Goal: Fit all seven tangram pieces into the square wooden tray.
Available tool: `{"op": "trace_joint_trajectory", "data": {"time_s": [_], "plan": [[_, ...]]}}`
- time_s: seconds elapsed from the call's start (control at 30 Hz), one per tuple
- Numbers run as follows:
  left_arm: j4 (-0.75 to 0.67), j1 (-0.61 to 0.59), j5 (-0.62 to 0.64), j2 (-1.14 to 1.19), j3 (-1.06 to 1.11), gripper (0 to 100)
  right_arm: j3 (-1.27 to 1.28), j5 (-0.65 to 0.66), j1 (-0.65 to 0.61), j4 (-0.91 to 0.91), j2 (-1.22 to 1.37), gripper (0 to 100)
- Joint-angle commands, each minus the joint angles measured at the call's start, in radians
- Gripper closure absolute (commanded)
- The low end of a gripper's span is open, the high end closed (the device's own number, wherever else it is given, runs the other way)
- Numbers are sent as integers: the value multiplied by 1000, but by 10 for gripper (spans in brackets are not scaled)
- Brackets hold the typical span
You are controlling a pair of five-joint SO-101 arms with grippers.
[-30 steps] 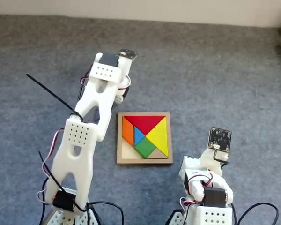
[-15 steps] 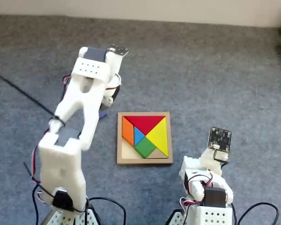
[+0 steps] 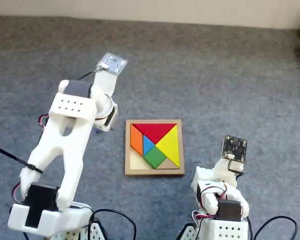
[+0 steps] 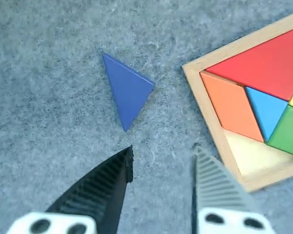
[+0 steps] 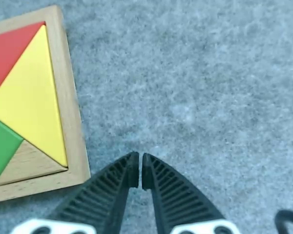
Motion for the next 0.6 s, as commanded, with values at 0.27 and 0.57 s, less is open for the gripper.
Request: {"op": "trace_joint_trajectory", "data": {"time_s": [0.27, 0.57], "plan": [[-238, -77, -6, 30, 50, 761, 136, 6, -8, 8, -22, 965], [-255, -133, 84, 360, -176, 761, 136, 6, -10, 8, -22, 965]]}}
